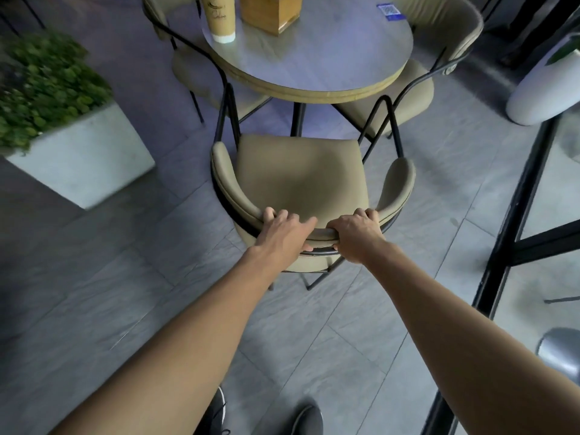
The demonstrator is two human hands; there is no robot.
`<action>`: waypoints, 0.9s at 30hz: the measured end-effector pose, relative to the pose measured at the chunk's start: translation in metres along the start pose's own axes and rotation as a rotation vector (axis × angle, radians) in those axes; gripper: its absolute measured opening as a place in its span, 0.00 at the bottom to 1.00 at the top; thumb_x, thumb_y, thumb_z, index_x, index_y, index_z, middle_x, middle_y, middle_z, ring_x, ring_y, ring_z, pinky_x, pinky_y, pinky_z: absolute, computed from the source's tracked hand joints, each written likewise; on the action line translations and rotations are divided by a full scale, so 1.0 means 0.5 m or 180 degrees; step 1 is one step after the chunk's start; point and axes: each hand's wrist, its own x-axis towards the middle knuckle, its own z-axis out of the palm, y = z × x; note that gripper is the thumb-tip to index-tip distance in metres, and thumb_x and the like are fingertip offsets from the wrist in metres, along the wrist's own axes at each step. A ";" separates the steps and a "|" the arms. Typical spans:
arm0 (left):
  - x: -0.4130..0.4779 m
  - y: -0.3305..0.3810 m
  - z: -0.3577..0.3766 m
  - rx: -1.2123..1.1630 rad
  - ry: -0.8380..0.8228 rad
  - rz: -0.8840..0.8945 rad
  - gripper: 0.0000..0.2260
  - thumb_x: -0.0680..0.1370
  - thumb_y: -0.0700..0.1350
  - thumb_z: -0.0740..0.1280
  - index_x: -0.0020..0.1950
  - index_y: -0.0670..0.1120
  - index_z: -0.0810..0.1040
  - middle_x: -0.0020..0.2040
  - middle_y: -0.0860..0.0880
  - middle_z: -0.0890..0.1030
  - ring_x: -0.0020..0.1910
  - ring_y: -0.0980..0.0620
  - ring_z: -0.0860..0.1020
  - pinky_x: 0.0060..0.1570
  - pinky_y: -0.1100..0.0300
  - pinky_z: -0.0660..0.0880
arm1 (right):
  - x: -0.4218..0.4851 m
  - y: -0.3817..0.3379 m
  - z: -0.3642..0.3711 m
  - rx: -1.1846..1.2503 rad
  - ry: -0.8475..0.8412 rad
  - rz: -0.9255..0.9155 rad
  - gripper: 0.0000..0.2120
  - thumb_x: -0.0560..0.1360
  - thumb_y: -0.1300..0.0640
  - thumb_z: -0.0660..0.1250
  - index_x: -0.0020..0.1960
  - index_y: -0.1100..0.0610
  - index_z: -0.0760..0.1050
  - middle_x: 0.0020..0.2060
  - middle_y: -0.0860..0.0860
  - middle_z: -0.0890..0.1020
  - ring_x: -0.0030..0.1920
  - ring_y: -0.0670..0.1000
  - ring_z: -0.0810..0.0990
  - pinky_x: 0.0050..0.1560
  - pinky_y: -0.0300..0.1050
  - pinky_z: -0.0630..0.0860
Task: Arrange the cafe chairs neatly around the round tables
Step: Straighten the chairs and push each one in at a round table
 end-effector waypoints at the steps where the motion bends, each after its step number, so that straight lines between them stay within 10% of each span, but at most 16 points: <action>1: -0.001 0.003 -0.001 0.0005 0.0005 -0.0004 0.13 0.80 0.55 0.64 0.58 0.49 0.68 0.53 0.44 0.79 0.54 0.42 0.73 0.55 0.45 0.63 | -0.002 0.003 0.002 0.0022 0.0022 -0.0033 0.13 0.77 0.58 0.64 0.57 0.42 0.79 0.51 0.46 0.82 0.57 0.54 0.71 0.62 0.52 0.60; 27: -0.022 0.019 0.009 -0.0139 0.0096 -0.0094 0.20 0.76 0.65 0.63 0.56 0.50 0.70 0.51 0.48 0.77 0.53 0.44 0.74 0.55 0.46 0.63 | -0.031 0.009 0.027 0.0126 0.0425 -0.0157 0.13 0.71 0.59 0.63 0.53 0.48 0.79 0.47 0.47 0.81 0.52 0.56 0.72 0.62 0.52 0.62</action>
